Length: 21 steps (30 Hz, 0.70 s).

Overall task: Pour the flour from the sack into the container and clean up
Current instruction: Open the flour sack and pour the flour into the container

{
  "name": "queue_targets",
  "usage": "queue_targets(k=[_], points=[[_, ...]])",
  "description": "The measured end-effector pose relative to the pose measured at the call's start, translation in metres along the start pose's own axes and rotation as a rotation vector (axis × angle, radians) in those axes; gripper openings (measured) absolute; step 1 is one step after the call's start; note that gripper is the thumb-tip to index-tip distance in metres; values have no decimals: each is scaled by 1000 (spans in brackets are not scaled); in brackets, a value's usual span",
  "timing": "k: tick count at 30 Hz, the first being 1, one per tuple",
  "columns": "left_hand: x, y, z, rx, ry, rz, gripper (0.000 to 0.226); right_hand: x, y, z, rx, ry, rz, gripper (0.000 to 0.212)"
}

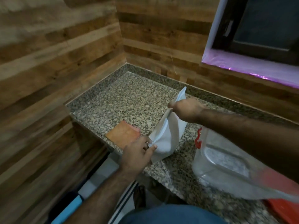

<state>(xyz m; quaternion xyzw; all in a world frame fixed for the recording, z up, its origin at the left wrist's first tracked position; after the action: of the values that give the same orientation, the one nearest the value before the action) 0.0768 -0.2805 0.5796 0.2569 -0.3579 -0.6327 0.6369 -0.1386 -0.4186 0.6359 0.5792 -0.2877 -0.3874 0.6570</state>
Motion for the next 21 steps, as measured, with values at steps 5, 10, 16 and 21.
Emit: queue_targets(k=[5, 10, 16, 21], points=[[-4, 22, 2, -109, -38, 65, 27, -32, 12, -65, 427, 151, -2, 37], [-8, 35, 12, -60, -263, 164, 25, -33, 0, -107, 703, 205, -65, 30], [-28, 52, -13, -311, -166, 448, 27, -33, -23, -108, 1164, 18, -44, 8], [-19, 9, -23, -243, 14, 121, 38, -41, -6, -86, 1058, -59, 60, 28]])
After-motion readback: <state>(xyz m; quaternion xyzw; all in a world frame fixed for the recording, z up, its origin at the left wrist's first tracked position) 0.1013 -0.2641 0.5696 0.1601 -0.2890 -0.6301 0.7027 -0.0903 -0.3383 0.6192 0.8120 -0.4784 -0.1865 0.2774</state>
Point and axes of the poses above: each hand's wrist, its own x-axis towards the middle knuckle, its own y-axis out of the back of the hand, z = x × y, the point moved 6 cm from there along x, towards the middle knuckle, and after that the axes turned 4 degrees about y, right-handed, at the moved point
